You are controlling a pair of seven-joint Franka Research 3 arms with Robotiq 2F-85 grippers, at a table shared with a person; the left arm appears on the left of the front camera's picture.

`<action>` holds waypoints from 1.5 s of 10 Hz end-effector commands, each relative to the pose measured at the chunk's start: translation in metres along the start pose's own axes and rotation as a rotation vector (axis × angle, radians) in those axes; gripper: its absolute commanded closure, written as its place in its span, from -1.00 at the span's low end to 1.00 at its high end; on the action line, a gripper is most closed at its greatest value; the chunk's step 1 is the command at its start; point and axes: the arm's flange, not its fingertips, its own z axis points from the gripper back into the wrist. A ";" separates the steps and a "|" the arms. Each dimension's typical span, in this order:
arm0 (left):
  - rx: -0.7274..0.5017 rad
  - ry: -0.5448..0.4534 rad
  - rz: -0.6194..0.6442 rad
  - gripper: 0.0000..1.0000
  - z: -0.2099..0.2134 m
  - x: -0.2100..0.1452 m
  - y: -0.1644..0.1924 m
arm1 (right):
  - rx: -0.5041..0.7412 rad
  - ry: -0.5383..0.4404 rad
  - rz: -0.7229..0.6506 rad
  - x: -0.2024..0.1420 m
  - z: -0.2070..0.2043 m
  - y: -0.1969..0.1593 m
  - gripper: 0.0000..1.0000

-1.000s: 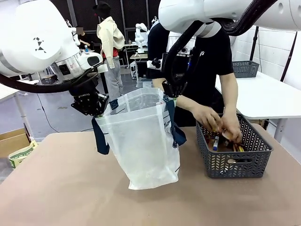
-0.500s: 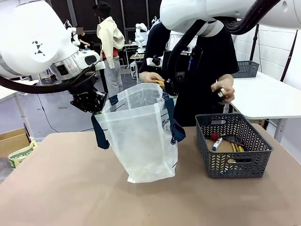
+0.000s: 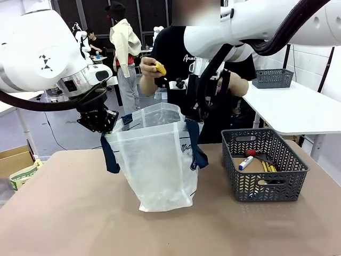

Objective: Transfer purchased items from the store into the shopping bag.
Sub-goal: Open the Reusable shopping bag in the center of the table.

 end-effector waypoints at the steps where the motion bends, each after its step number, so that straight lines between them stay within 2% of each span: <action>1: 0.023 0.016 -0.004 1.00 -0.003 -0.002 0.002 | -0.029 0.010 0.032 -0.004 -0.005 -0.005 1.00; 6: -0.013 0.066 -0.079 1.00 -0.022 0.002 -0.015 | -0.060 0.026 0.041 0.003 -0.010 -0.001 1.00; 7: -0.019 0.067 -0.077 1.00 -0.024 0.002 -0.015 | -0.067 0.031 0.041 0.005 -0.010 -0.001 1.00; 8: -0.024 0.070 -0.075 1.00 -0.024 0.002 -0.014 | -0.018 0.017 0.034 0.003 -0.004 0.001 1.00; 15: -0.009 0.051 -0.052 1.00 -0.022 -0.001 -0.017 | -0.018 0.017 0.034 0.003 -0.004 0.001 1.00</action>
